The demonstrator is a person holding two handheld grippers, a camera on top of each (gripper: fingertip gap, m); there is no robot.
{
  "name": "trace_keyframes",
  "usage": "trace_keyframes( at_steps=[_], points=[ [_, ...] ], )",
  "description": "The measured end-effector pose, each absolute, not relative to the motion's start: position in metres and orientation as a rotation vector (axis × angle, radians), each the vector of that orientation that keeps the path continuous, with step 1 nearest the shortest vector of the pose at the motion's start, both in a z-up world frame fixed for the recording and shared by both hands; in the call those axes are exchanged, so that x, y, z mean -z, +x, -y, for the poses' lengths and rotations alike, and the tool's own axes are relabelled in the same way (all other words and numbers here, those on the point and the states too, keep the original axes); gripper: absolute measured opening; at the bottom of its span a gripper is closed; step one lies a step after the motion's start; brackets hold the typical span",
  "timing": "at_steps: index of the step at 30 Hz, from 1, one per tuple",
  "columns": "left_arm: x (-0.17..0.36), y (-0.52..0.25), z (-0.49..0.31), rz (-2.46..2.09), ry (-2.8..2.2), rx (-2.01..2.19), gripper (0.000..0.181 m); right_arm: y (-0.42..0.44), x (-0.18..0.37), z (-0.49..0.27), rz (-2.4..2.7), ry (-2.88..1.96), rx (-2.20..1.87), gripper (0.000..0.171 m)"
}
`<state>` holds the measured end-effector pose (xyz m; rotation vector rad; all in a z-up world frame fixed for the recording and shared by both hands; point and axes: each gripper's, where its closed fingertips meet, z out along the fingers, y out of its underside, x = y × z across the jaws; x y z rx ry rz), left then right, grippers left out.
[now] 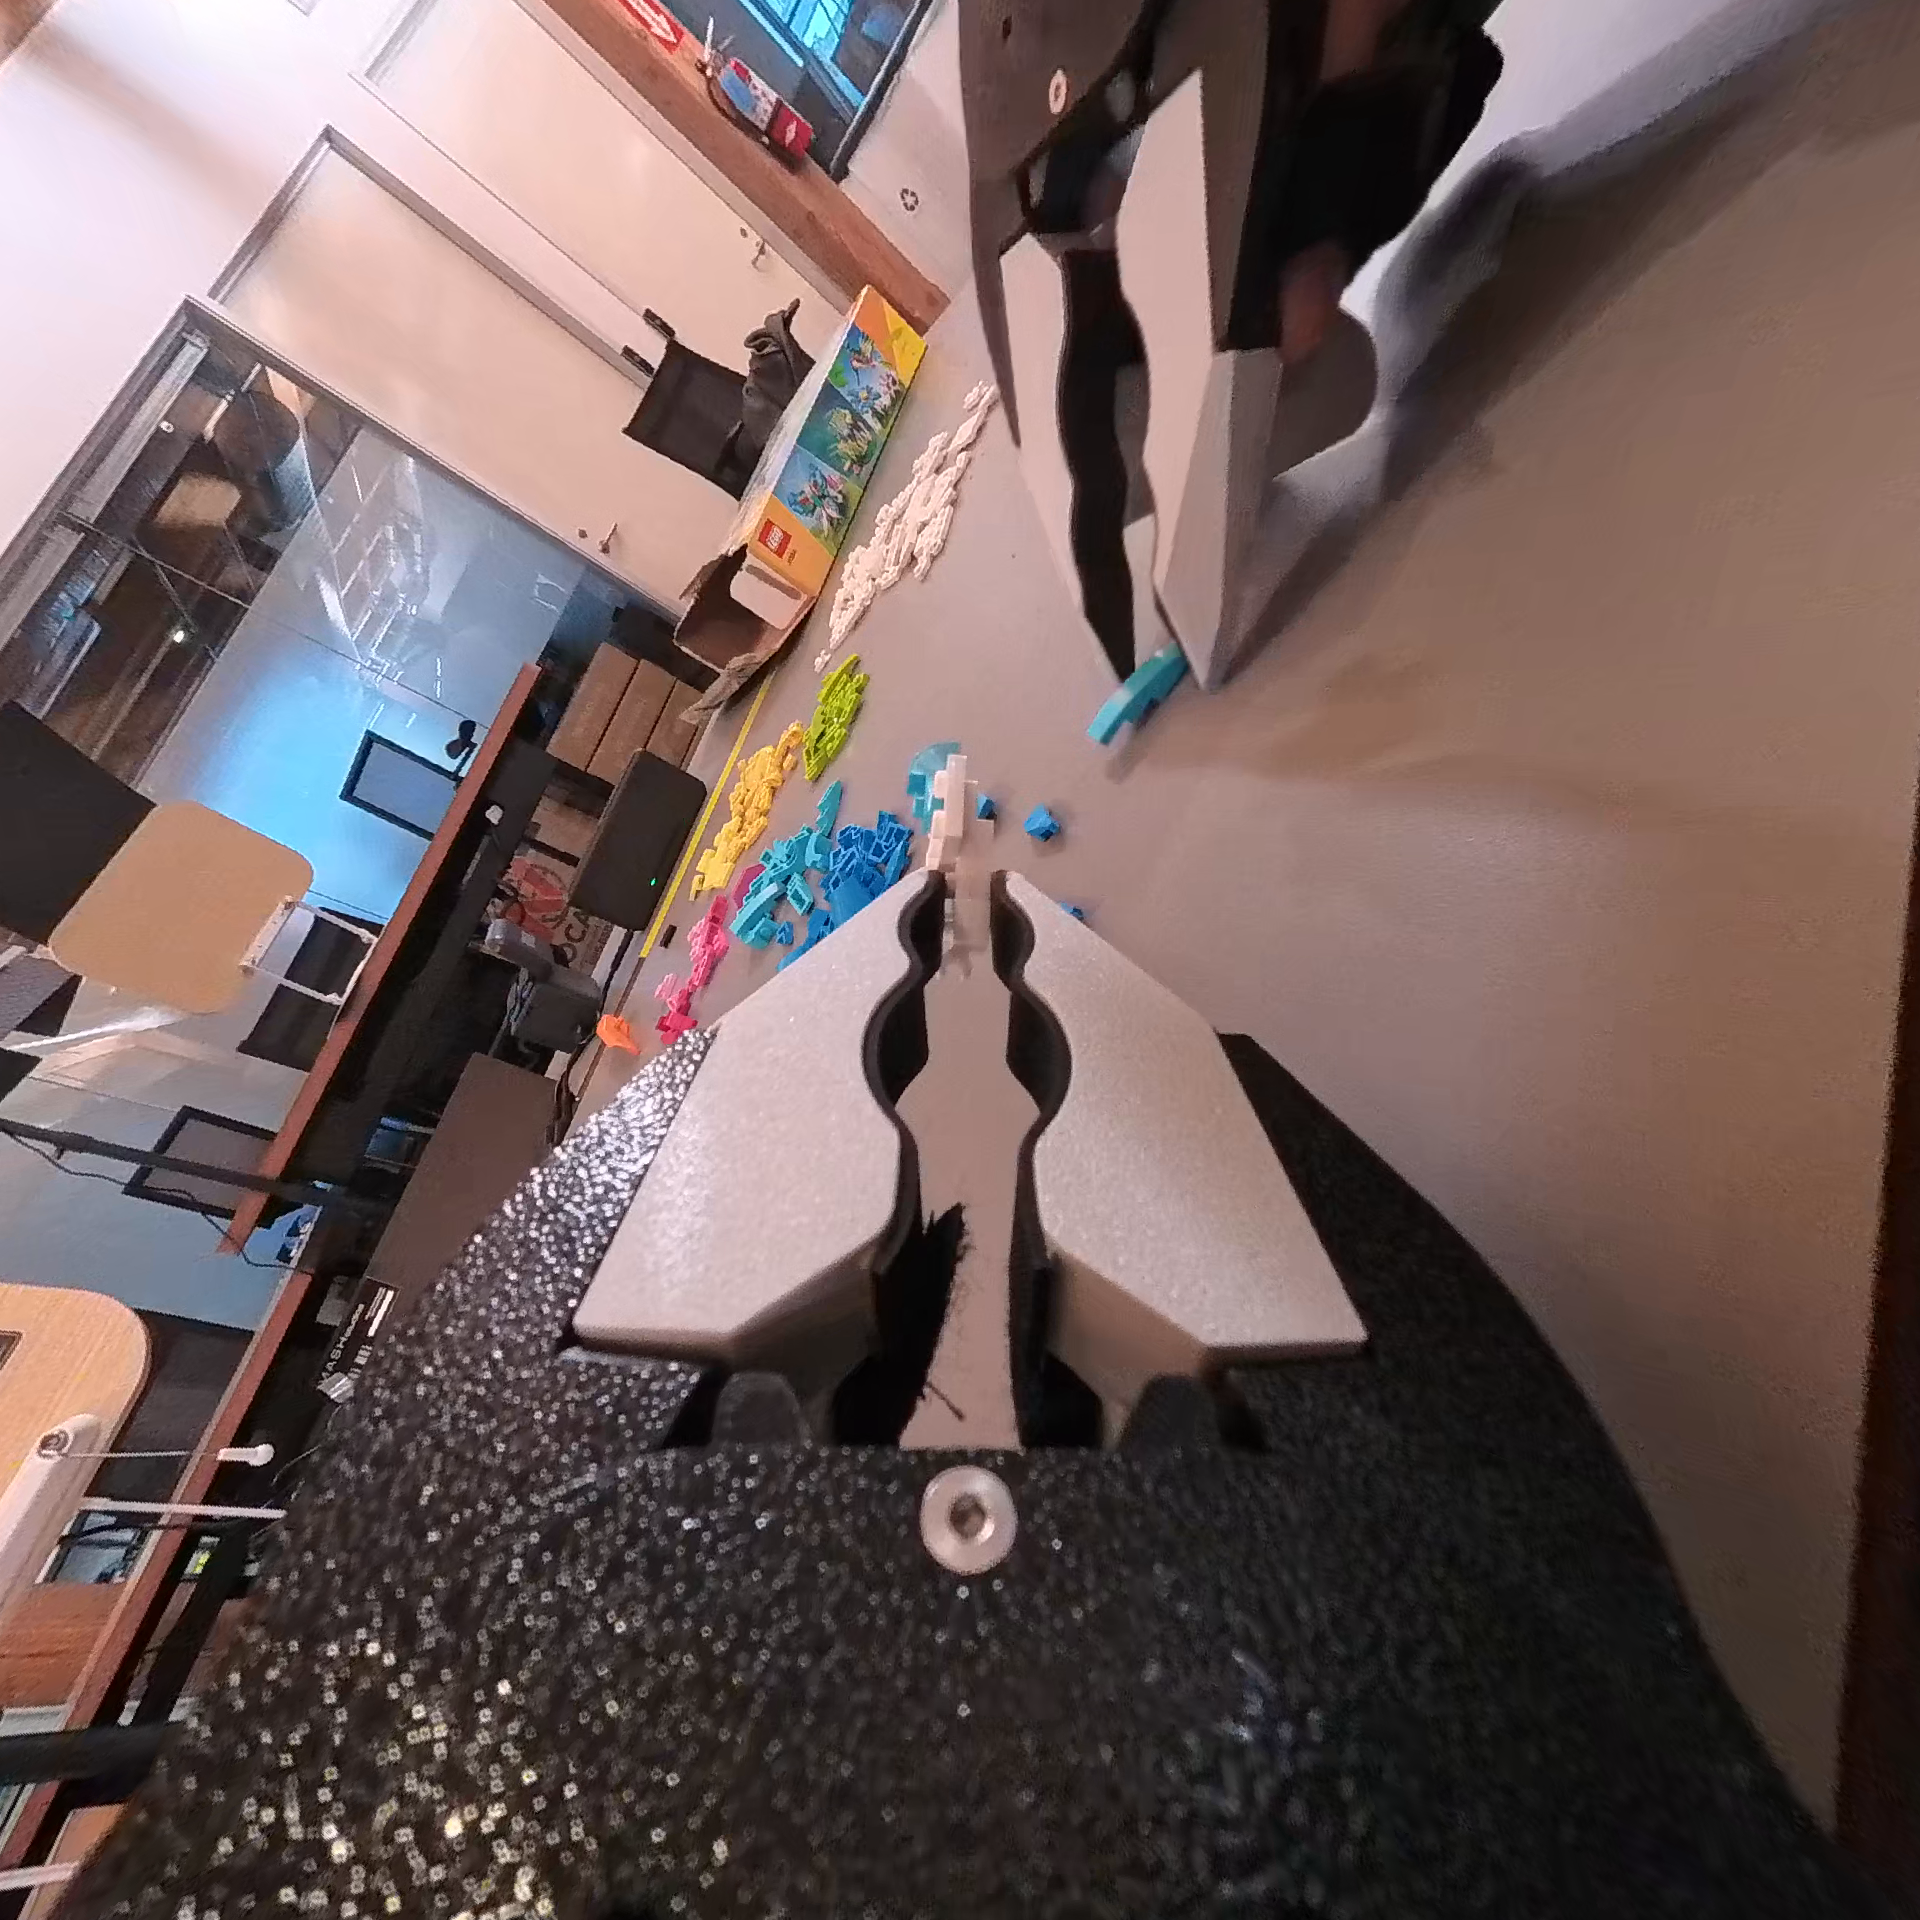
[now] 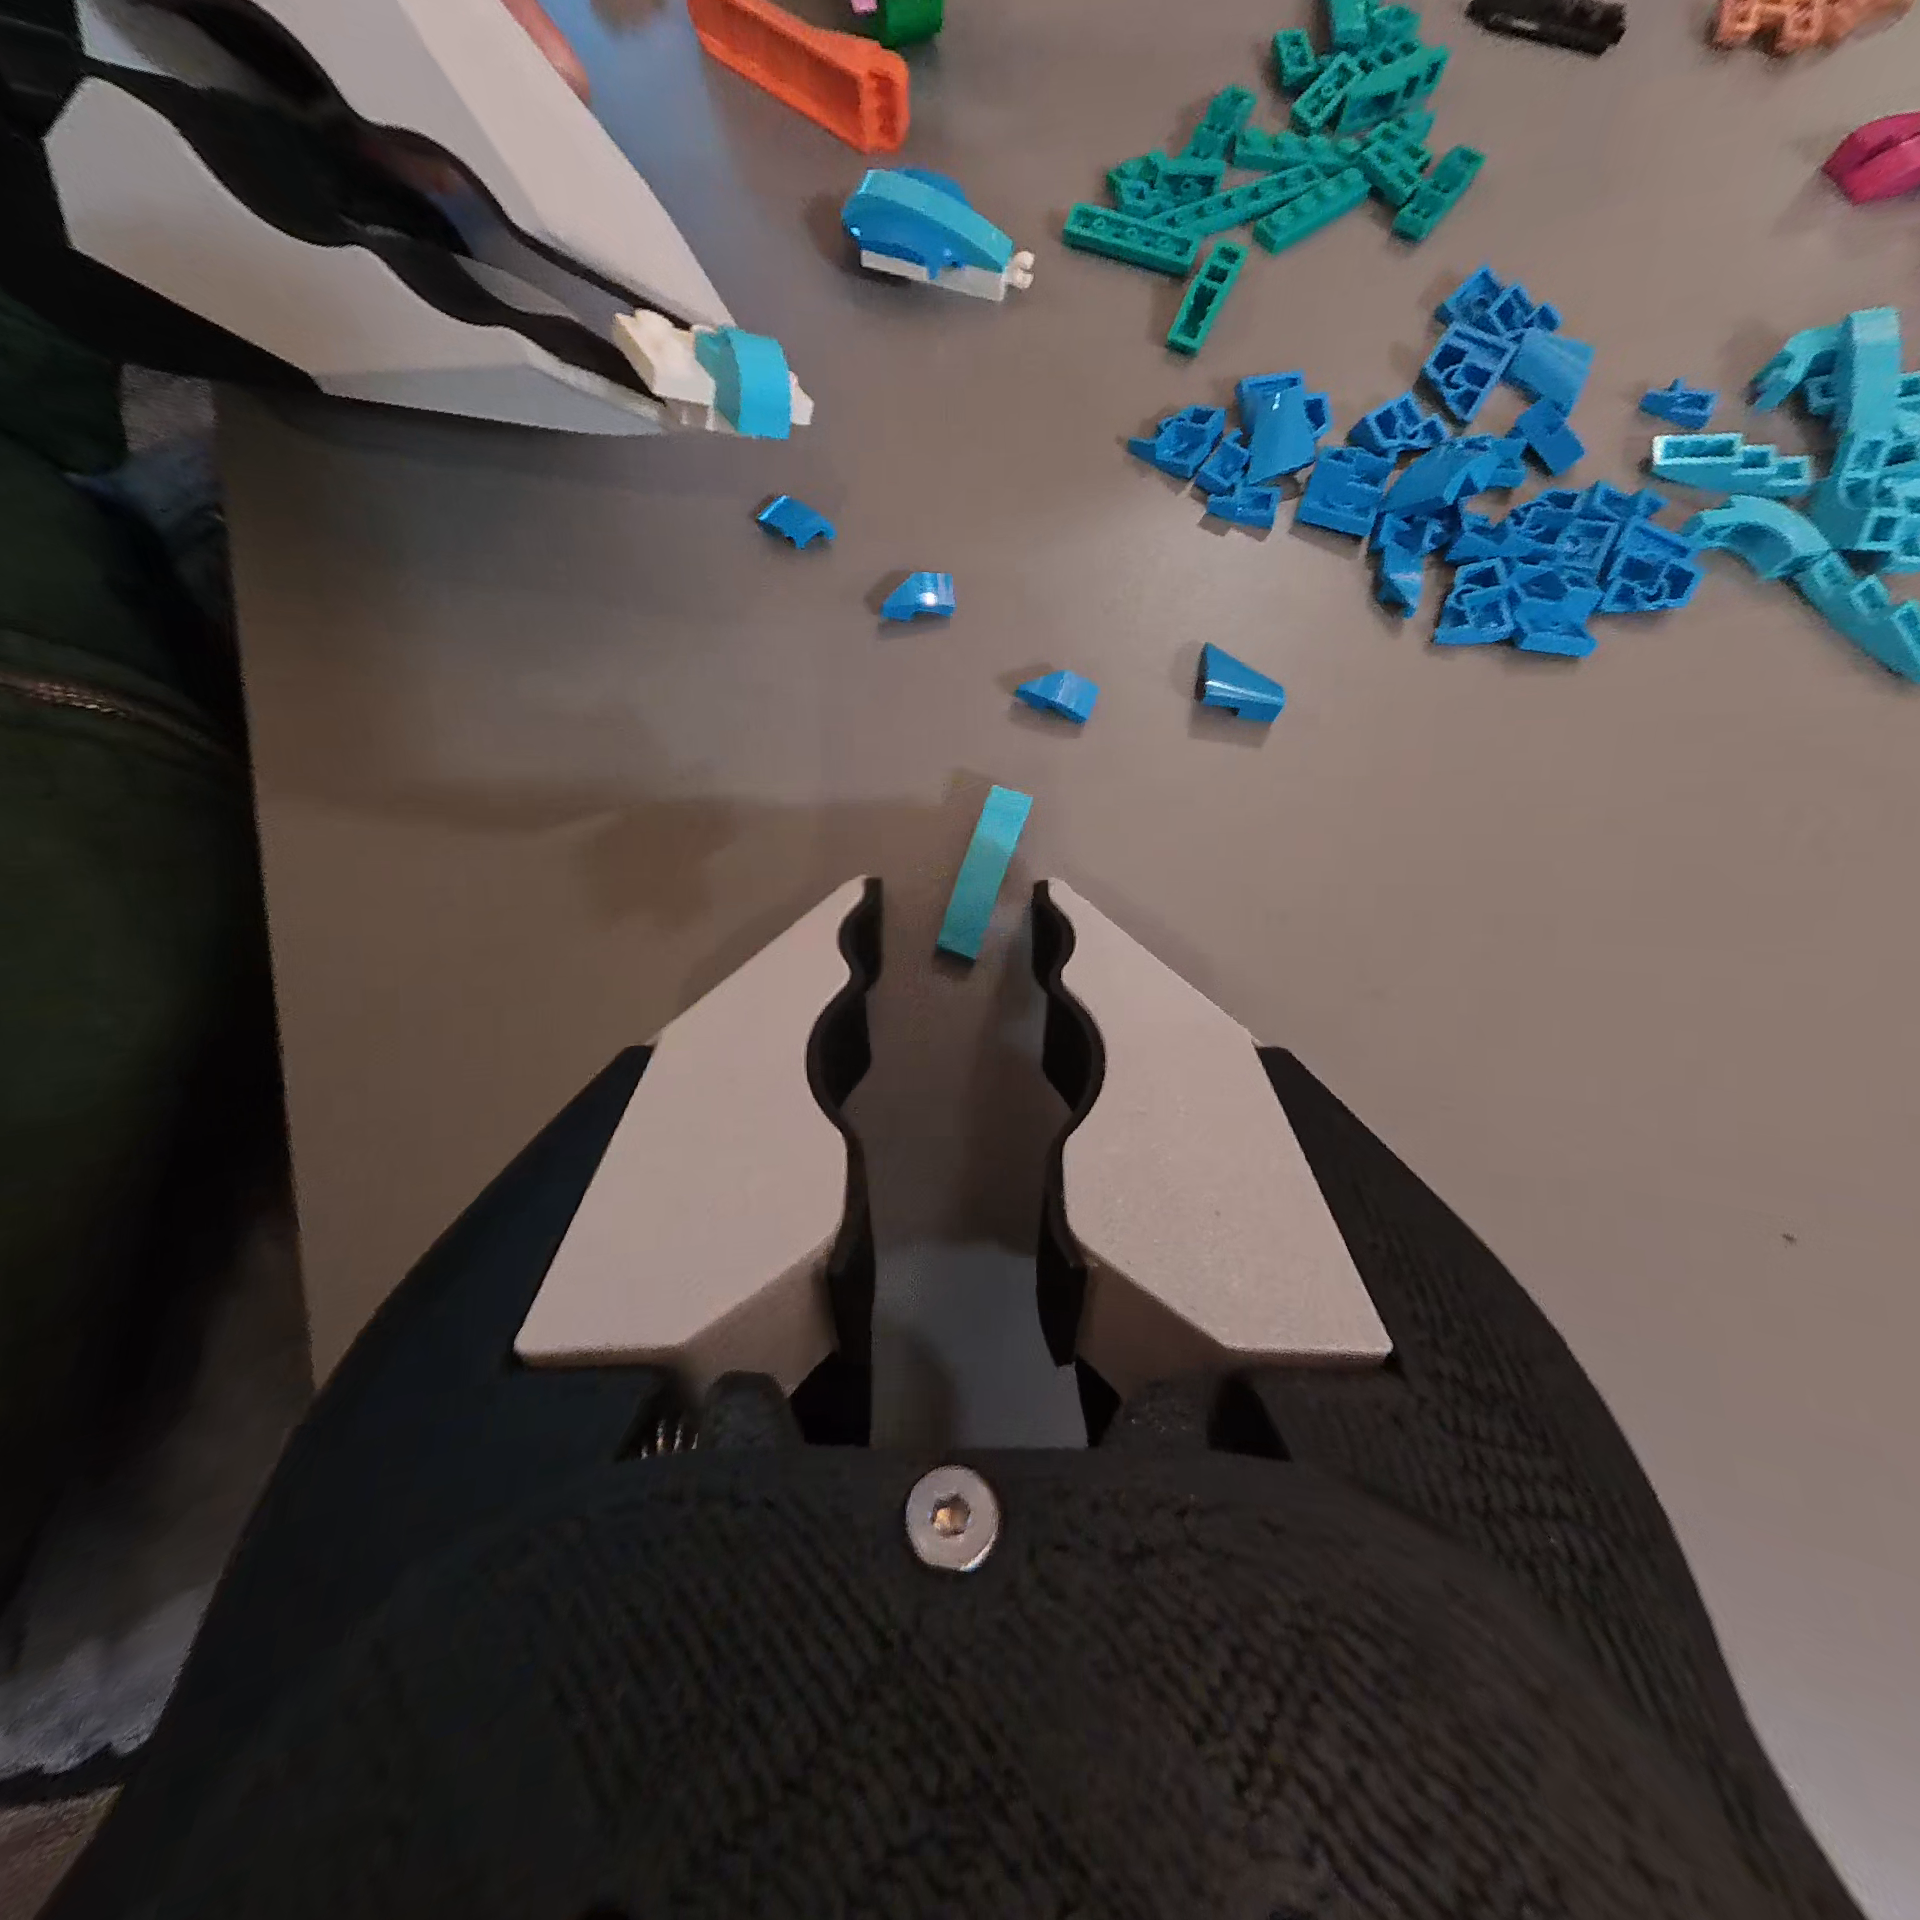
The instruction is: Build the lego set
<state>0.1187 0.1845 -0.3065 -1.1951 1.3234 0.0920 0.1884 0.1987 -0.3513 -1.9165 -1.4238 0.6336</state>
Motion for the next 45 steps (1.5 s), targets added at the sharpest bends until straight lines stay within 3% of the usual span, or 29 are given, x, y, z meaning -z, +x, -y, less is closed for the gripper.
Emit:
trace_keyframes(
  at_steps=[13,23,45],
  points=[
    [0.308,0.122,-0.179,-1.362,-1.161,-0.1,0.005,0.174,0.347,-0.159,1.555,-1.893,-0.844,0.03],
    [0.308,0.132,-0.162,-1.439,-1.059,-0.064,0.005,0.15,0.288,-0.161,1.408,-1.538,-0.924,0.028],
    [0.296,0.136,-0.15,-1.434,-0.93,-0.094,0.005,0.13,0.295,-0.146,1.334,-1.608,-1.218,0.024]
  ],
)
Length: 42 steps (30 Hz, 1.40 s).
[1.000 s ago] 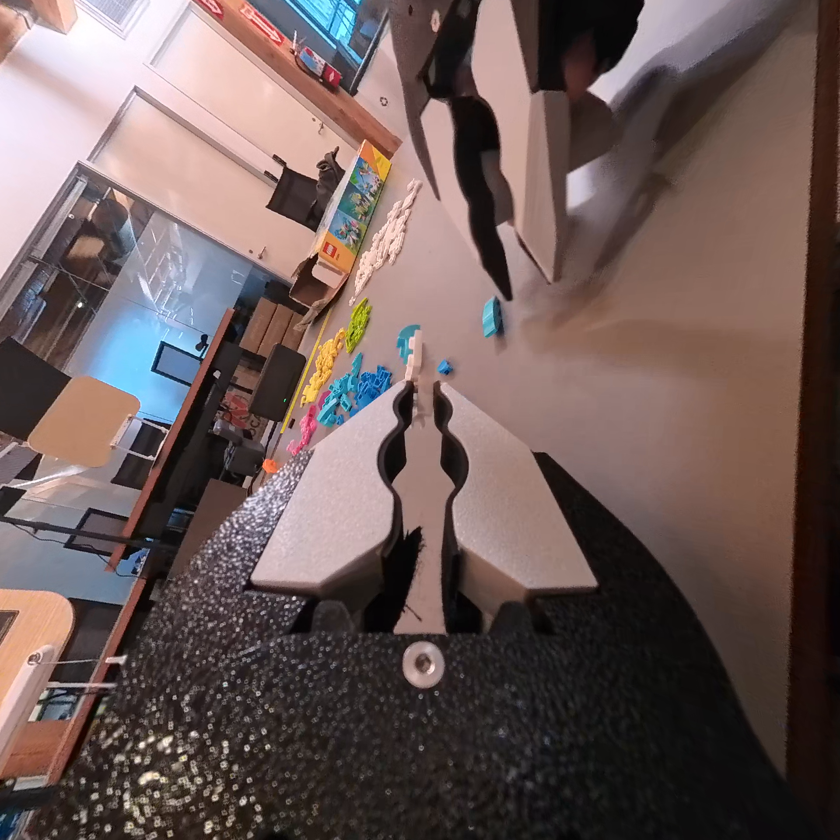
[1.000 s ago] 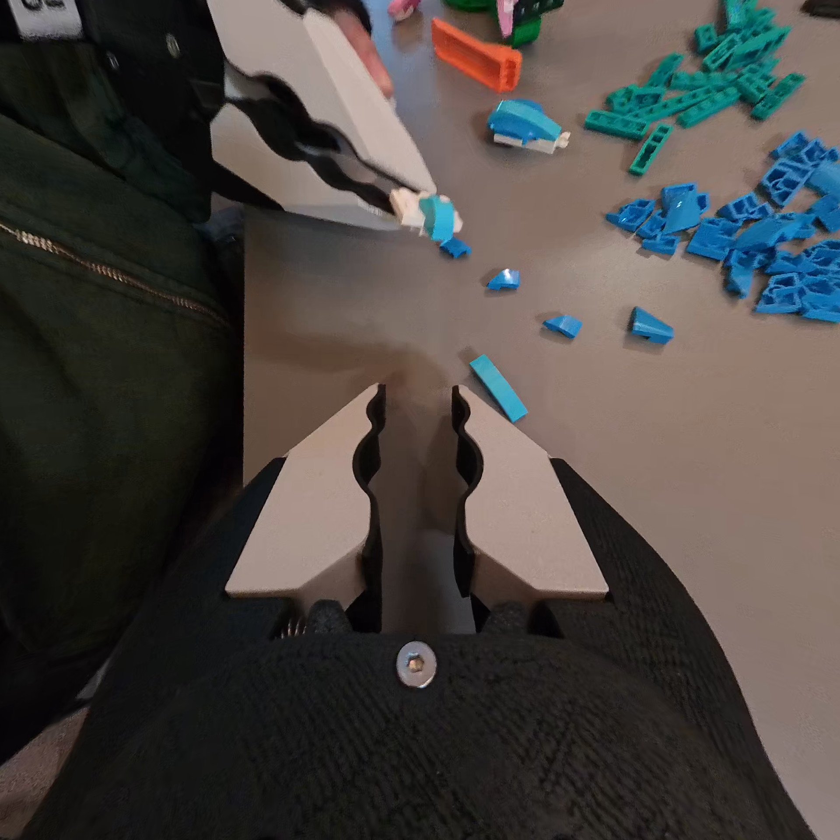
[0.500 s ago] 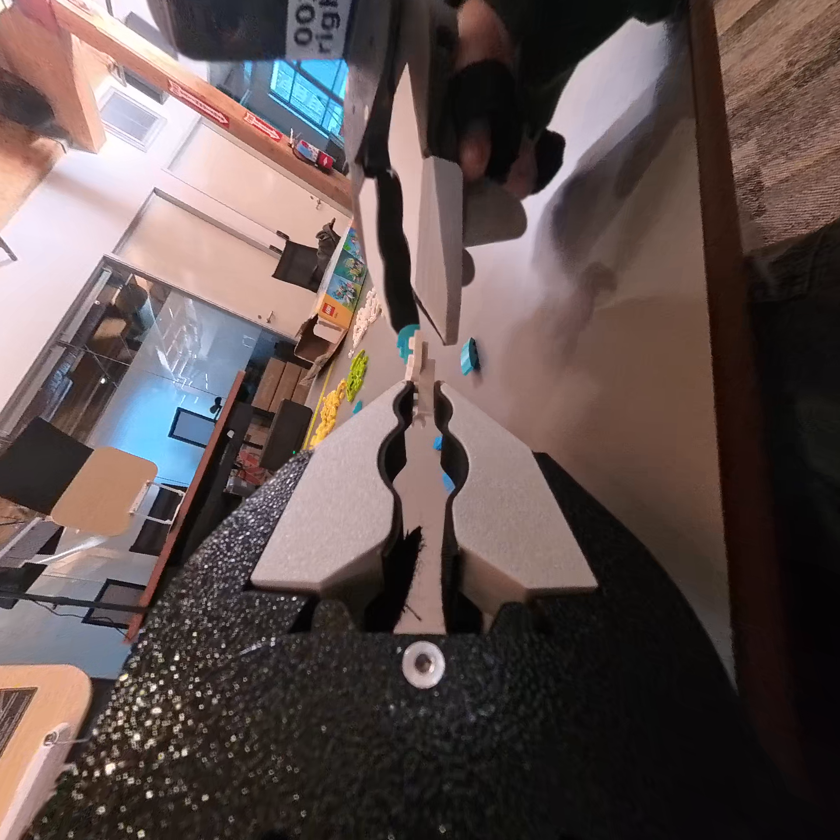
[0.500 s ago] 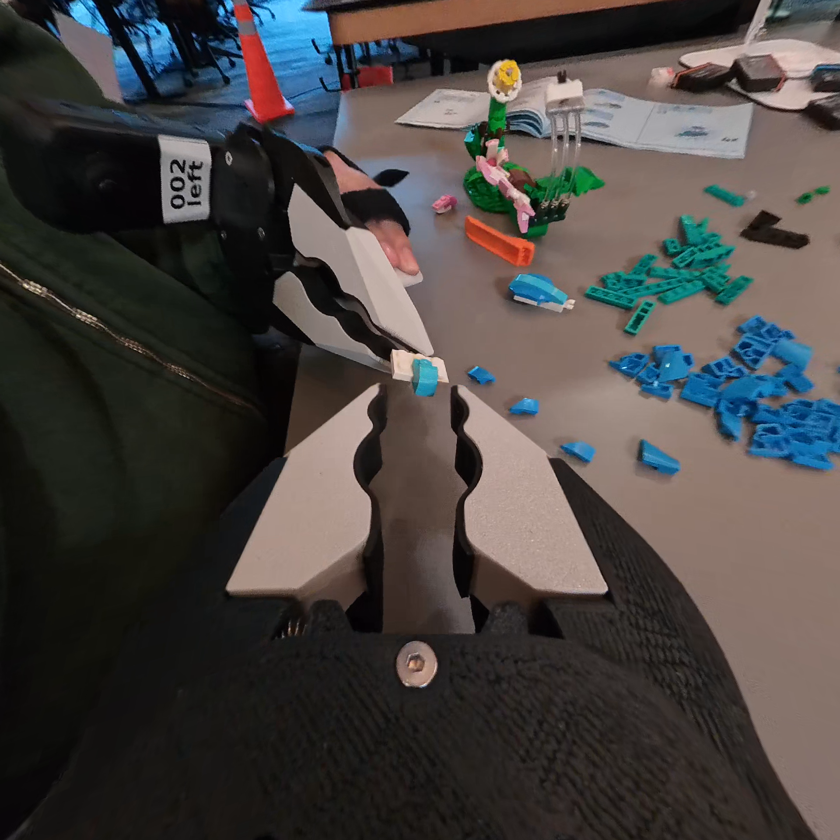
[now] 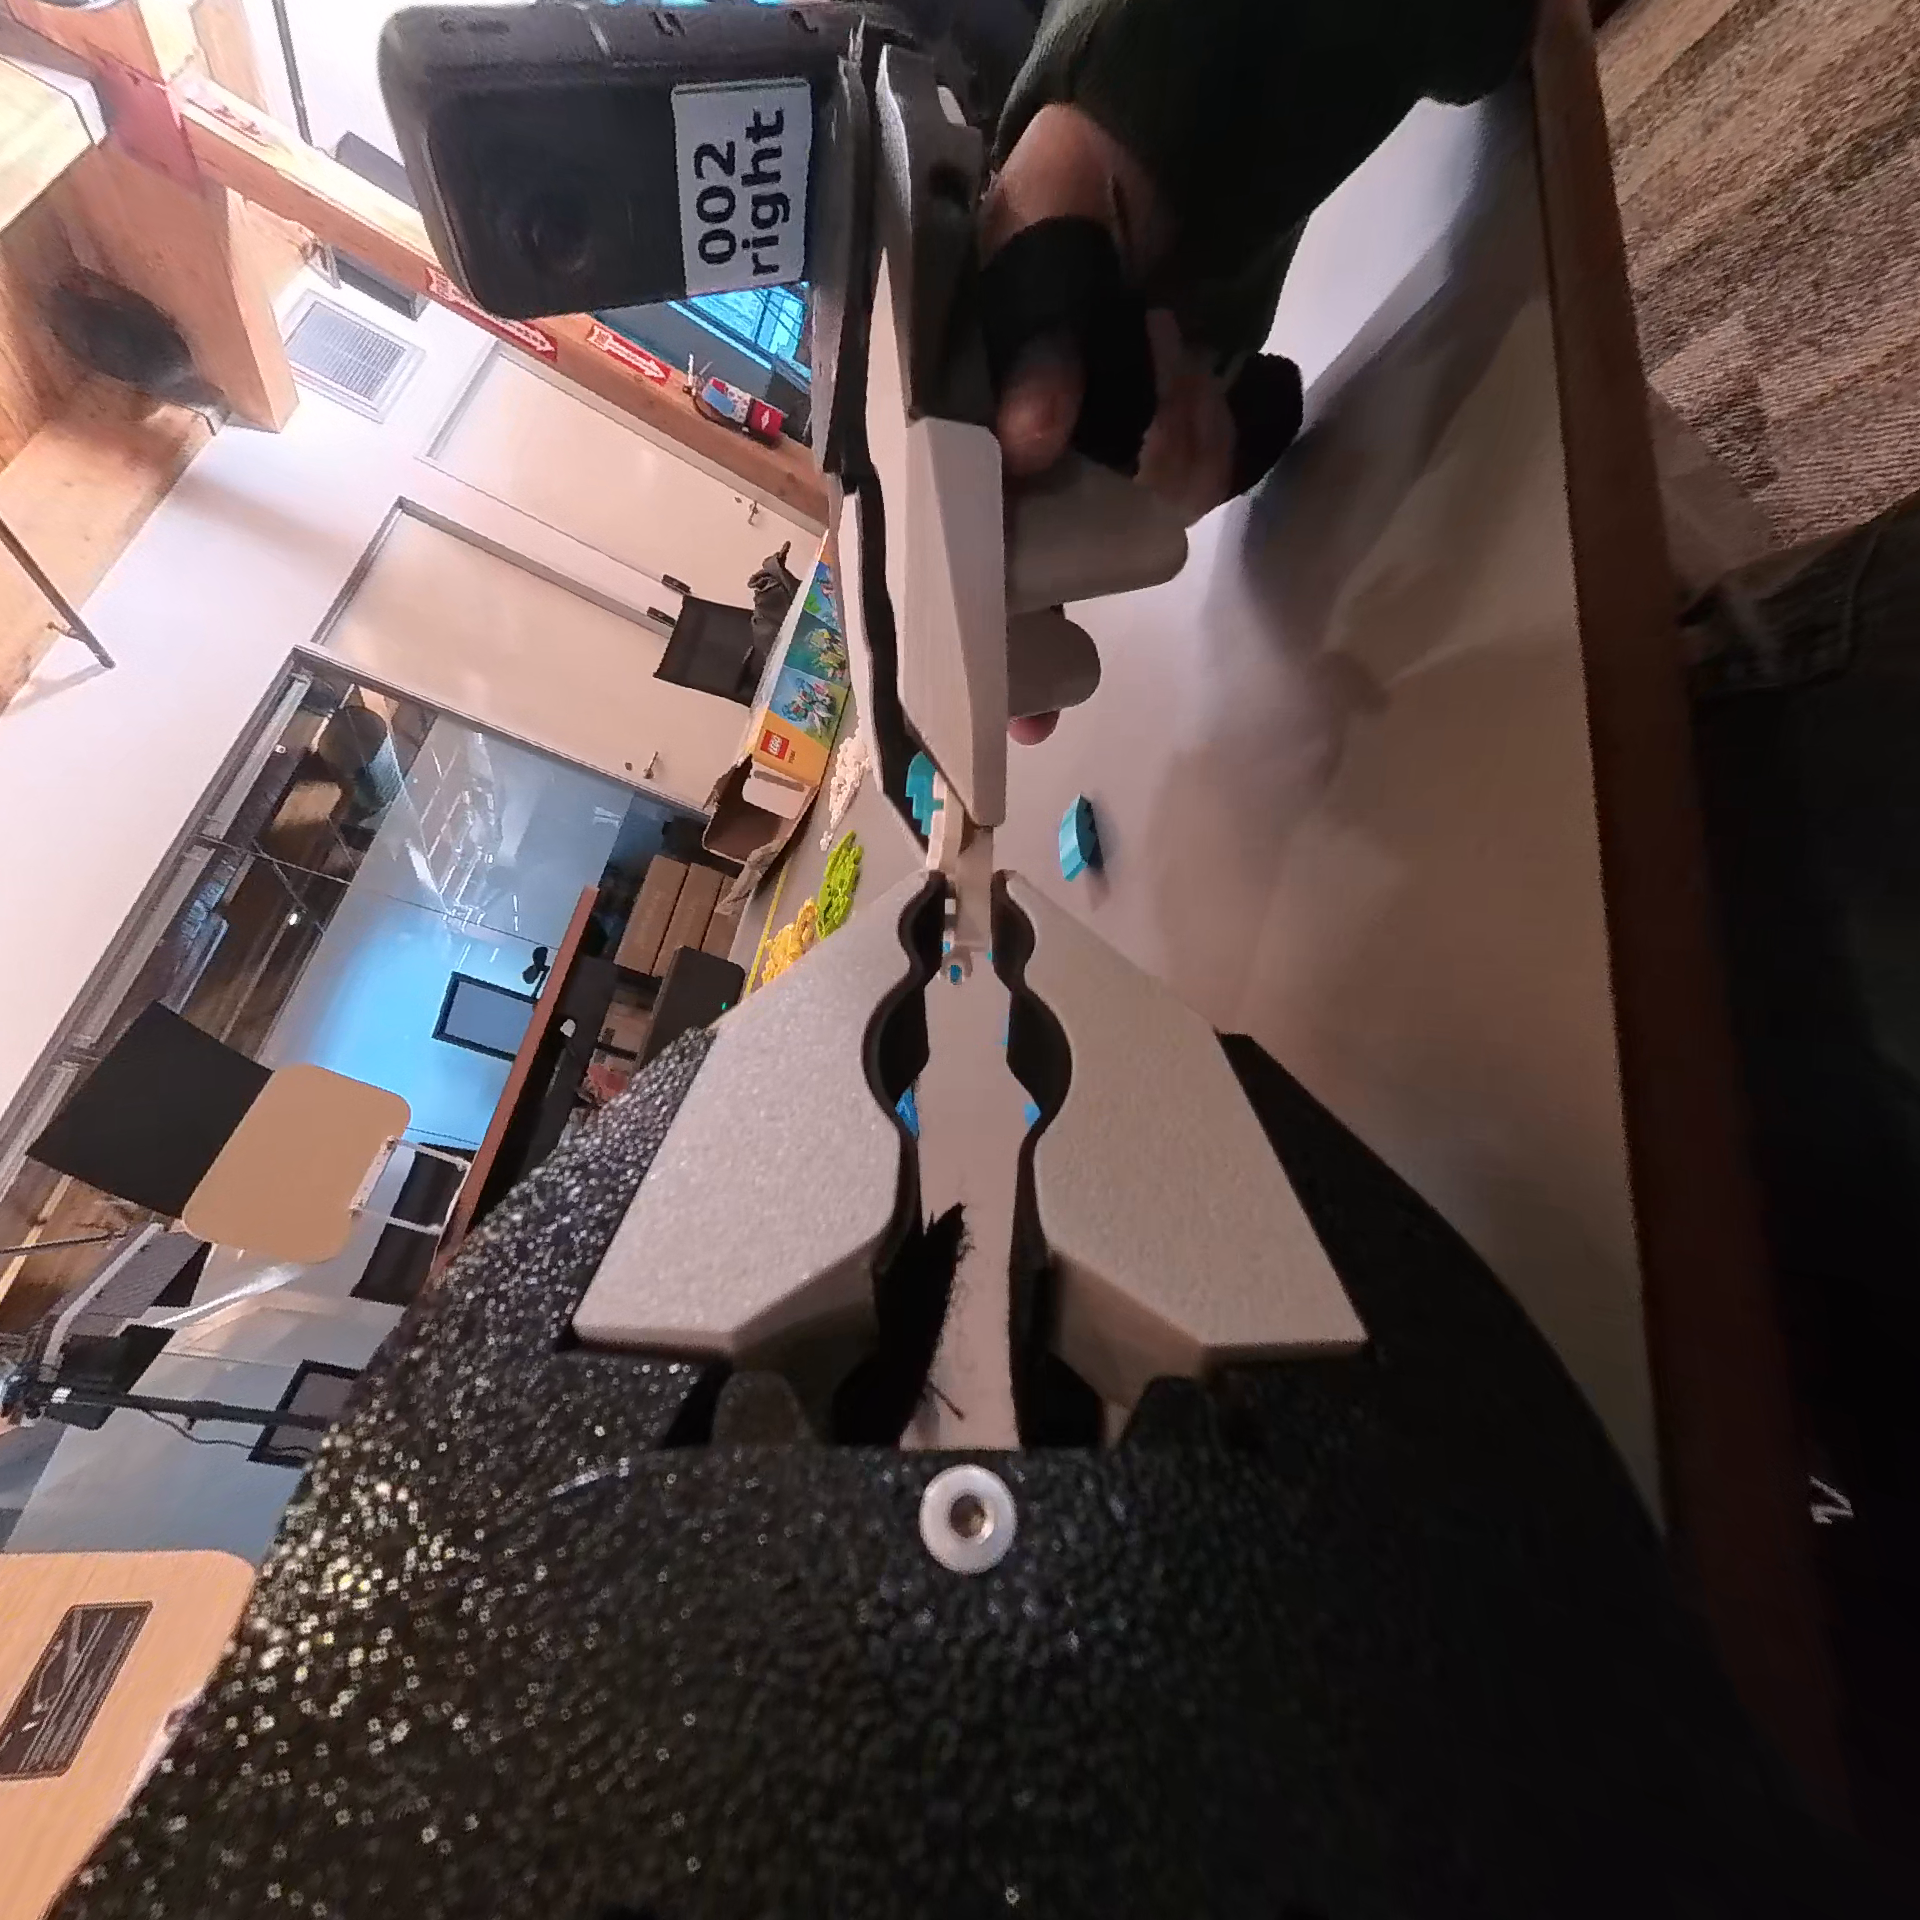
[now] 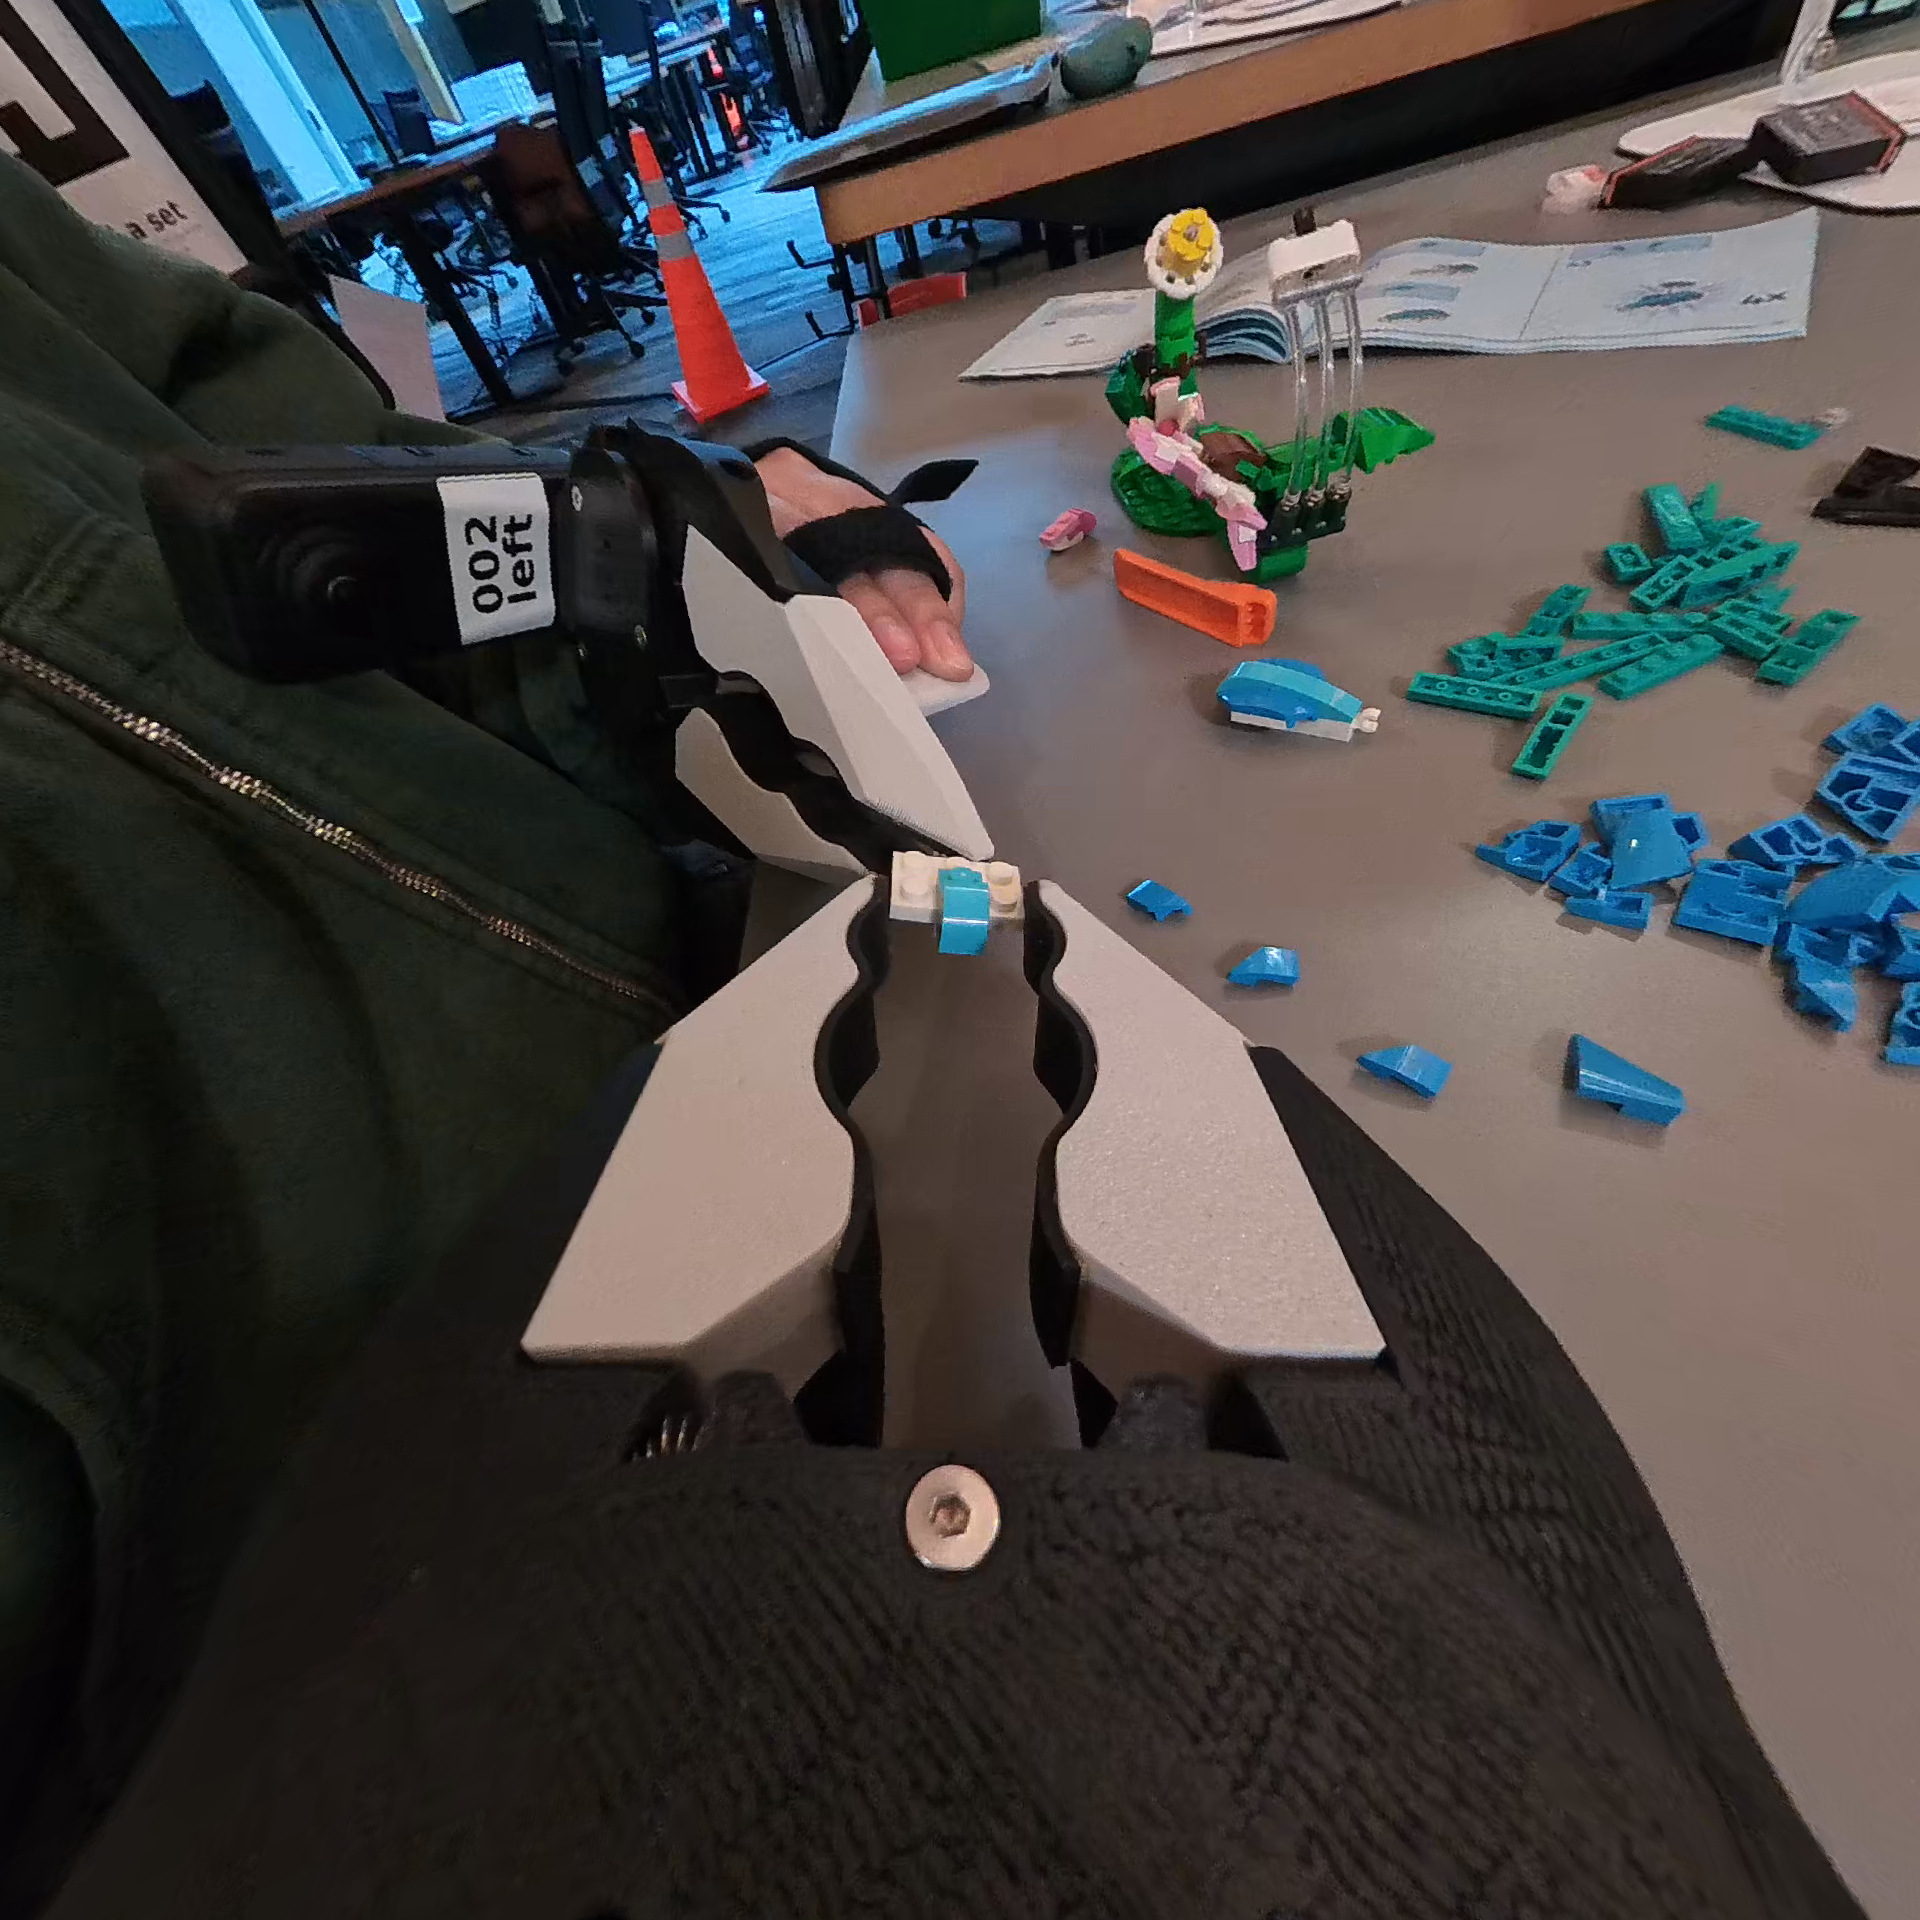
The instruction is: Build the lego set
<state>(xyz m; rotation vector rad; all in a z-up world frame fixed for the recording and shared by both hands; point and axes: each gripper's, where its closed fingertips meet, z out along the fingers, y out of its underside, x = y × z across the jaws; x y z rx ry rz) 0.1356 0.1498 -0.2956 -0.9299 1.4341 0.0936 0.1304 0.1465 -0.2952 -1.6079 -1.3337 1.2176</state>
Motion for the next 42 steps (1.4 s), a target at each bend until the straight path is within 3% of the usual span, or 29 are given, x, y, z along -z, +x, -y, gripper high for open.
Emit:
trace_keyframes(
  at_steps=[4,6,8,15,30,37,42],
  points=[
    [0.287,0.136,-0.149,-1.386,-0.916,-0.081,0.01,0.133,0.291,-0.146,1.33,-1.582,-1.238,0.024],
    [0.278,0.134,-0.153,-1.315,-0.936,-0.054,0.032,0.138,0.289,-0.152,1.325,-1.572,-1.191,0.024],
    [0.277,0.132,-0.156,-1.291,-0.969,-0.024,0.042,0.148,0.29,-0.16,1.322,-1.571,-1.115,0.024],
    [0.278,0.132,-0.157,-1.282,-0.993,0.001,0.041,0.193,0.284,-0.211,1.157,-1.509,-0.791,0.024],
    [0.277,0.128,-0.162,-1.213,-1.12,0.145,0.042,0.206,0.284,-0.225,1.152,-1.484,-0.728,0.024],
    [0.284,0.127,-0.172,-1.134,-1.379,0.356,0.048,0.218,0.287,-0.256,1.306,-1.412,-0.728,0.024],
    [0.303,0.142,-0.166,-1.202,-1.547,0.386,0.042,0.22,0.287,-0.271,1.349,-1.37,-0.849,0.024]
  ],
)
